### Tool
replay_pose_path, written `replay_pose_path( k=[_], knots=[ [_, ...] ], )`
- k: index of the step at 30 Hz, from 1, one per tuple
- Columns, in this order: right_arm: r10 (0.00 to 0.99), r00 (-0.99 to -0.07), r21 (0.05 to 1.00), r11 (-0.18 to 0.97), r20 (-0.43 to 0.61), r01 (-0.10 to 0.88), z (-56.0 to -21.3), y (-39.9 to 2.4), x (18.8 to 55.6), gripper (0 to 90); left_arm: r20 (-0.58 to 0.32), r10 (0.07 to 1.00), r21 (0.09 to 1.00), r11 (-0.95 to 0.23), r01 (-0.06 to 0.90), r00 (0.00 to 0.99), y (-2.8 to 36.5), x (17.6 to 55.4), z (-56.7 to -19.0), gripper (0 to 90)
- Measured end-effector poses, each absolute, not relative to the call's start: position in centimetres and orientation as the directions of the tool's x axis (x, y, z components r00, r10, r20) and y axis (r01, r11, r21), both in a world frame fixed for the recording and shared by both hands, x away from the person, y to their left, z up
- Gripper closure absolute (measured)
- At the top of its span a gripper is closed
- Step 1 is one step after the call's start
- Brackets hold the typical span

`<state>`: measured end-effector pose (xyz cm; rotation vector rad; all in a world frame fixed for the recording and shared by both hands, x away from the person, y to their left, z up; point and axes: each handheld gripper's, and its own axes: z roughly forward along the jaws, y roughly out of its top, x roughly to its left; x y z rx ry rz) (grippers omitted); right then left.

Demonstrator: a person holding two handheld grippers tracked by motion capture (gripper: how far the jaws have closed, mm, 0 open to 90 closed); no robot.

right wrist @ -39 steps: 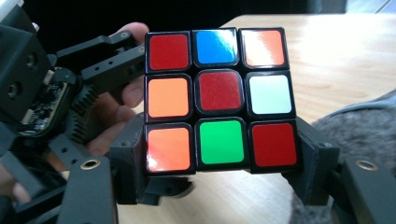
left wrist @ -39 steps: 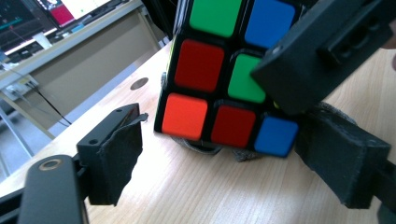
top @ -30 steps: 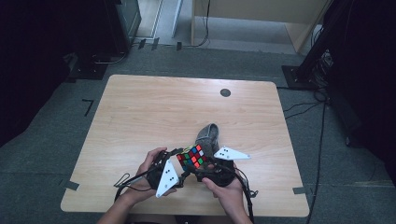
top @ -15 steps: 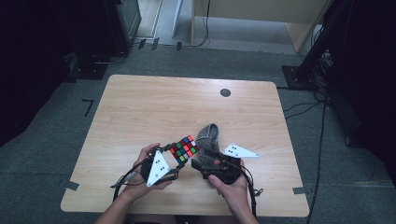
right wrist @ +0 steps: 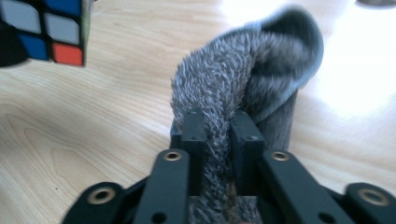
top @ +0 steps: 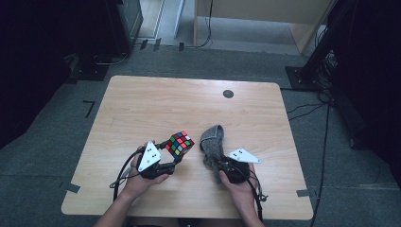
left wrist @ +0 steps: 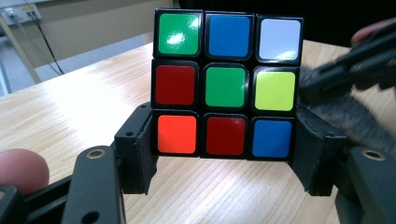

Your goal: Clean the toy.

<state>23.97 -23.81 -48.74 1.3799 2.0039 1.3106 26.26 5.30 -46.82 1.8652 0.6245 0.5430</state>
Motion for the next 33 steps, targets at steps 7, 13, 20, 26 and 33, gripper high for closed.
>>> replay_pose_path(
  k=[7, 13, 20, 26, 33],
  knots=[
    [0.962, -0.271, 0.842, 0.107, 0.047, 0.529, -47.4, -24.7, 22.5, 47.8, 0.073, 0.696, 0.911, -0.338, 0.236, 0.715, 5.7, 26.8, -46.9, 34.5],
    [0.921, -0.389, 0.902, 0.159, 0.011, 0.401, -45.7, -23.5, 22.7, 44.4, 0.044, 0.694, 0.923, -0.303, 0.237, 0.718, 6.5, 26.7, -46.2, 34.5],
    [0.904, -0.427, 0.814, 0.265, -0.023, 0.517, -49.3, -22.4, 26.0, 38.9, 0.031, 0.681, 0.924, -0.299, 0.238, 0.732, 6.3, 26.4, -46.3, 34.5],
    [0.922, -0.387, 0.757, 0.238, 0.021, 0.609, -51.1, -23.8, 26.0, 36.2, 0.008, 0.665, 0.921, -0.295, 0.253, 0.747, 6.1, 26.5, -46.7, 34.4],
    [0.934, -0.356, 0.766, 0.197, 0.043, 0.611, -51.7, -25.1, 25.7, 64.3, -0.025, 0.656, 0.922, -0.277, 0.272, 0.754, 6.1, 26.7, -47.0, 34.4]
  ],
)
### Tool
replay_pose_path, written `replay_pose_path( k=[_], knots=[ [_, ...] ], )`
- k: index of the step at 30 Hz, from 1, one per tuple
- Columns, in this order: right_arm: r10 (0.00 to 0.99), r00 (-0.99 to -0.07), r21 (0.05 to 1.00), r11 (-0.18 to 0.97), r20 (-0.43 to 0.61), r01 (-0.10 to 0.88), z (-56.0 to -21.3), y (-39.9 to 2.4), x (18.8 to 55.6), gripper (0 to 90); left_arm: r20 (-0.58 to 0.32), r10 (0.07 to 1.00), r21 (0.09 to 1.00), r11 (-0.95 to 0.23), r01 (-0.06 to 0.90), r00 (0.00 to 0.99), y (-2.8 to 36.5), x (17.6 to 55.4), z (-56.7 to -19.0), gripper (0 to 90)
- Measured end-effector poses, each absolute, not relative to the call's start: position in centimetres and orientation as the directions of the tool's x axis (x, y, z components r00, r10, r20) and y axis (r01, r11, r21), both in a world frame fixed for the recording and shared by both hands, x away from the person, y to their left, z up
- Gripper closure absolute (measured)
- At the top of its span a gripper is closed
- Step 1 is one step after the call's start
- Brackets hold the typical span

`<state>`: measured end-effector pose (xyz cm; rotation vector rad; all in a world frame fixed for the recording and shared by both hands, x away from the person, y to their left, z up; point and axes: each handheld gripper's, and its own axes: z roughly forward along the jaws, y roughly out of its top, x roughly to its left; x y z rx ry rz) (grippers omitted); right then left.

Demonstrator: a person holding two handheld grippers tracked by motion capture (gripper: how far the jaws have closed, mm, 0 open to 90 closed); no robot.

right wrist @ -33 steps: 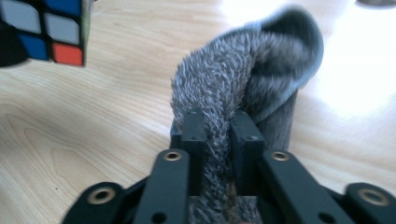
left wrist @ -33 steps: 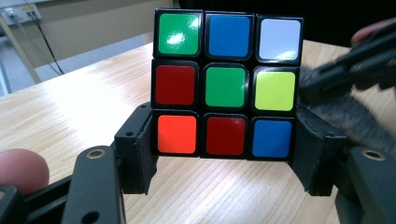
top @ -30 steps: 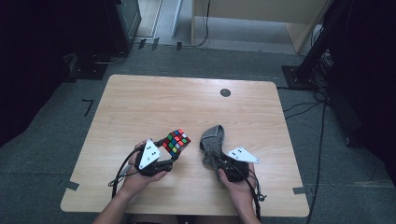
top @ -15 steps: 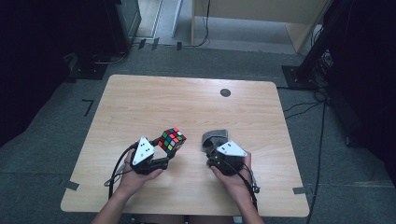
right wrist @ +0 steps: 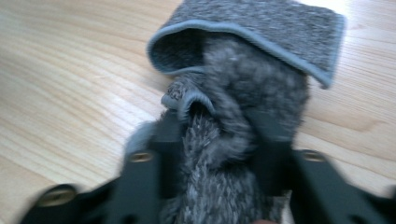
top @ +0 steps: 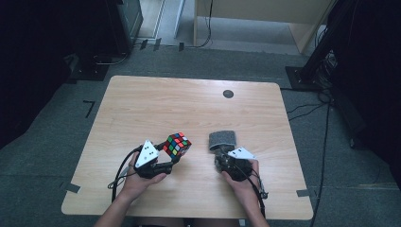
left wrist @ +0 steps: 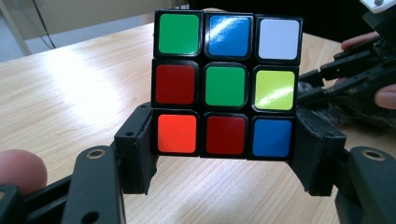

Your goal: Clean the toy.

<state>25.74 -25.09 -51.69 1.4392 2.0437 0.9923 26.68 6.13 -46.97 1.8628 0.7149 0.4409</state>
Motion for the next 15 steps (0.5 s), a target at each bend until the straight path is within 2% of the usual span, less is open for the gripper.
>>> replay_pose_path(
  k=[2, 4, 8, 11, 15],
  knots=[
    [0.933, -0.354, 0.776, 0.173, 0.069, 0.607, -51.7, -25.6, 25.6, 74.9, -0.033, 0.654, 0.922, -0.271, 0.275, 0.755, 6.1, 26.8, -47.0, 34.5],
    [0.929, -0.355, 0.788, 0.138, 0.107, 0.599, -51.3, -25.9, 25.3, 79.1, -0.030, 0.651, 0.922, -0.275, 0.273, 0.758, 5.9, 26.8, -47.0, 34.5],
    [0.892, -0.415, 0.856, 0.068, 0.177, 0.512, -49.1, -26.0, 24.0, 79.9, -0.018, 0.628, 0.917, -0.301, 0.263, 0.778, 4.9, 26.7, -47.3, 34.5],
    [0.861, -0.479, 0.907, 0.054, 0.170, 0.418, -46.3, -25.2, 22.8, 79.7, 0.013, 0.607, 0.905, -0.345, 0.248, 0.795, 3.8, 26.1, -47.6, 34.5],
    [0.796, -0.587, 0.949, 0.053, 0.148, 0.311, -43.1, -23.2, 21.2, 79.2, 0.006, 0.575, 0.893, -0.371, 0.255, 0.818, 2.4, 25.3, -47.8, 34.5]
  ],
)
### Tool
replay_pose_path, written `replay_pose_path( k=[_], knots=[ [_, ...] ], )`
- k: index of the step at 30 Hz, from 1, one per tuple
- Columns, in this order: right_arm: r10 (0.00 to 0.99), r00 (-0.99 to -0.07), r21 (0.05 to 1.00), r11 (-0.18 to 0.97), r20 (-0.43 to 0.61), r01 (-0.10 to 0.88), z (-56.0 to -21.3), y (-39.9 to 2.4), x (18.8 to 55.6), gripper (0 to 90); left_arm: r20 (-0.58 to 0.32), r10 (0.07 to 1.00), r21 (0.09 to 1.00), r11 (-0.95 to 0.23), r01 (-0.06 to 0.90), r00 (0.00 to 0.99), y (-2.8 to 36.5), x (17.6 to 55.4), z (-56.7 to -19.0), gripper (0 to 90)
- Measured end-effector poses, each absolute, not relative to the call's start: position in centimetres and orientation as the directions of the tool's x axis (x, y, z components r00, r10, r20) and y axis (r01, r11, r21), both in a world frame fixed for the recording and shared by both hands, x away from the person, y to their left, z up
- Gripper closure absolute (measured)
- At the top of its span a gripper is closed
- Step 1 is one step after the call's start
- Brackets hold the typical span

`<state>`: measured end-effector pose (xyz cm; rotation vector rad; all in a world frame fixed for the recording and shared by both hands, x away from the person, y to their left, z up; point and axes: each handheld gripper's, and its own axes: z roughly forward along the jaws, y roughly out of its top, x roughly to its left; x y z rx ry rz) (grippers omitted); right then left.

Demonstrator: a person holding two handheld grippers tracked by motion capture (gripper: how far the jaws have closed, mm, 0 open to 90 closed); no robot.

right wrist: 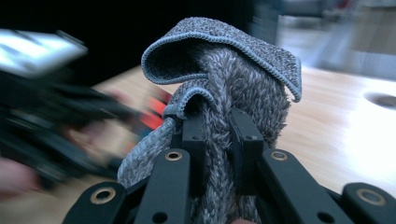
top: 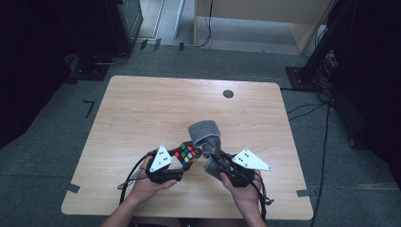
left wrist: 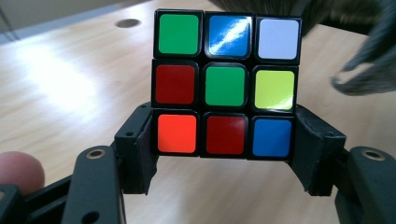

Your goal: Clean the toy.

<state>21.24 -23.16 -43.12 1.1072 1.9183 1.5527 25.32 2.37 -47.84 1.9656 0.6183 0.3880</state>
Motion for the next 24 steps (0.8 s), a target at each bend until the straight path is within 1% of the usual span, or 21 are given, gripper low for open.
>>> replay_pose_path(
  k=[2, 3, 4, 6, 9, 13, 15, 18, 20, 21, 24],
  knots=[
    [0.723, -0.659, 0.942, 0.036, 0.206, 0.334, -42.3, -21.9, 21.0, 78.6, 0.050, 0.562, 0.876, -0.421, 0.234, 0.826, 1.4, 24.7, -47.9, 34.6],
    [0.692, -0.689, 0.935, 0.057, 0.217, 0.351, -42.2, -21.2, 20.9, 78.5, 0.079, 0.555, 0.866, -0.449, 0.219, 0.828, 0.9, 24.4, -47.9, 34.6],
    [0.680, -0.704, 0.929, 0.091, 0.205, 0.359, -42.2, -20.3, 20.8, 78.4, 0.094, 0.549, 0.859, -0.467, 0.211, 0.830, 0.5, 24.1, -47.9, 34.6],
    [0.673, -0.720, 0.912, 0.172, 0.167, 0.373, -42.8, -18.8, 20.8, 78.3, 0.104, 0.538, 0.850, -0.485, 0.206, 0.836, 0.0, 23.6, -48.0, 34.6],
    [0.692, -0.707, 0.882, 0.230, 0.148, 0.411, -44.0, -17.6, 21.1, 78.3, 0.122, 0.544, 0.835, -0.509, 0.211, 0.830, -0.4, 23.5, -48.3, 34.6],
    [0.715, -0.684, 0.891, 0.207, 0.145, 0.405, -43.8, -18.3, 21.2, 78.1, 0.113, 0.545, 0.842, -0.496, 0.211, 0.831, 0.1, 23.7, -48.2, 34.7],
    [0.737, -0.660, 0.904, 0.172, 0.145, 0.390, -43.4, -19.1, 21.2, 77.9, 0.108, 0.546, 0.849, -0.485, 0.209, 0.831, 0.4, 23.9, -48.1, 34.7],
    [0.765, -0.620, 0.913, 0.112, 0.172, 0.392, -43.1, -20.3, 21.4, 78.0, 0.094, 0.530, 0.865, -0.462, 0.194, 0.843, 0.9, 24.0, -47.9, 34.7],
    [0.744, -0.636, 0.915, 0.085, 0.204, 0.393, -43.0, -20.9, 21.5, 77.8, 0.094, 0.522, 0.879, -0.444, 0.176, 0.847, 1.1, 23.9, -47.7, 34.7],
    [0.739, -0.643, 0.919, 0.083, 0.204, 0.387, -43.0, -21.0, 21.5, 77.7, 0.097, 0.522, 0.883, -0.438, 0.168, 0.847, 1.1, 23.8, -47.6, 34.7],
    [0.737, -0.632, 0.918, 0.043, 0.238, 0.395, -42.9, -21.5, 21.7, 77.8, 0.105, 0.513, 0.903, -0.407, 0.134, 0.852, 1.6, 23.7, -47.4, 34.7]
  ],
)
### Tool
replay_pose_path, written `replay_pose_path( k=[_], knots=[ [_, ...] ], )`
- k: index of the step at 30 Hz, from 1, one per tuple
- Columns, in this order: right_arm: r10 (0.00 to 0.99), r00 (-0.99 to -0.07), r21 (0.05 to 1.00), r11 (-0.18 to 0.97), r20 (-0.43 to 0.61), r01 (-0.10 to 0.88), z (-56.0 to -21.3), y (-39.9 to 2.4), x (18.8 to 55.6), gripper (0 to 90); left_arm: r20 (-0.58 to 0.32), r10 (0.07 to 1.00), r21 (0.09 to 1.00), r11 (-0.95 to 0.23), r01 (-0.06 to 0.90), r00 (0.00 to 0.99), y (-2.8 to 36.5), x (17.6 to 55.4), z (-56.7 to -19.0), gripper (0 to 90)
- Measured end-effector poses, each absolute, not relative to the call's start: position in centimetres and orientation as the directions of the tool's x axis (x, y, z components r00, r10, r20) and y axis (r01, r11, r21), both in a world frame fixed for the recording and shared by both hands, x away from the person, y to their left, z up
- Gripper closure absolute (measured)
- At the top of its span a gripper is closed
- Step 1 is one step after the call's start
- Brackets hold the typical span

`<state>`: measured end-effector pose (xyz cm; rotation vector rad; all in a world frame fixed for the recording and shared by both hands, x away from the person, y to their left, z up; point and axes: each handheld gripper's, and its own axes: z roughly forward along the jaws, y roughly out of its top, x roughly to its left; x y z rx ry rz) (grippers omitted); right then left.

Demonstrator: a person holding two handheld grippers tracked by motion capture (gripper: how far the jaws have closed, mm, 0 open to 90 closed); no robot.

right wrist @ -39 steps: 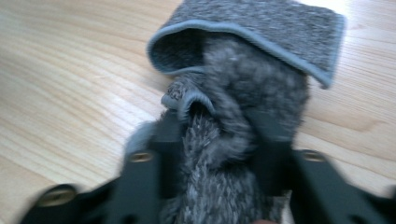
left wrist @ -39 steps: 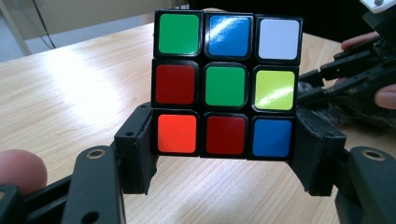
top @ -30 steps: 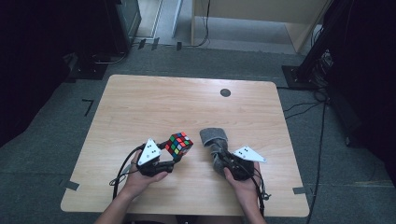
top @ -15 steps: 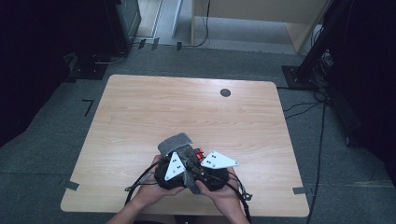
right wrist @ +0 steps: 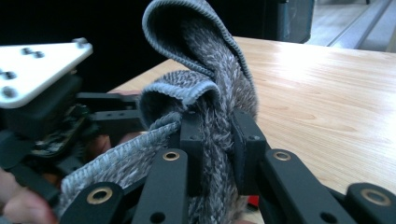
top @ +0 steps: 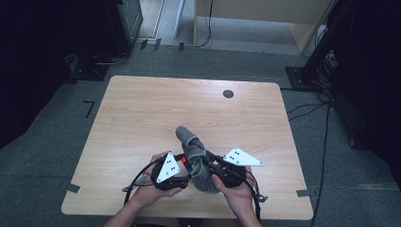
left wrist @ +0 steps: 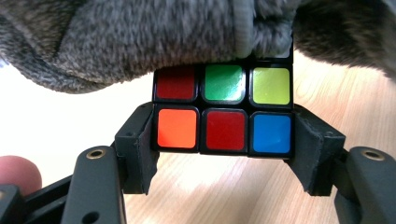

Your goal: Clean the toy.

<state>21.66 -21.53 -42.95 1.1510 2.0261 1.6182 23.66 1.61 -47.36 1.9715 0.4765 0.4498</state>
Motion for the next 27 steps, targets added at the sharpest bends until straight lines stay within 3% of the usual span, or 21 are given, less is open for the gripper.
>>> replay_pose_path(
  k=[8, 12, 17, 23, 27],
  knots=[
    [0.775, -0.564, 0.871, 0.036, 0.286, 0.491, -43.8, -23.6, 22.9, 77.0, 0.057, 0.500, 0.952, -0.289, 0.104, 0.864, 3.4, 23.9, -46.2, 34.7],
    [0.772, -0.568, 0.888, 0.009, 0.286, 0.459, -43.4, -23.5, 22.5, 77.1, 0.068, 0.505, 0.943, -0.313, 0.109, 0.860, 3.3, 24.0, -46.4, 34.7],
    [0.700, -0.663, 0.917, 0.028, 0.266, 0.397, -42.5, -22.1, 21.6, 76.9, 0.079, 0.499, 0.940, -0.325, 0.102, 0.863, 2.9, 23.7, -46.6, 34.7],
    [0.758, -0.594, 0.897, 0.026, 0.270, 0.440, -43.4, -23.2, 22.3, 77.3, 0.006, 0.502, 0.962, -0.239, 0.132, 0.865, 3.9, 24.1, -46.0, 34.7],
    [0.749, -0.594, 0.895, 0.004, 0.293, 0.446, -43.5, -23.4, 22.4, 77.3, -0.050, 0.499, 0.969, -0.186, 0.164, 0.865, 4.3, 24.4, -45.9, 34.7]
  ],
)
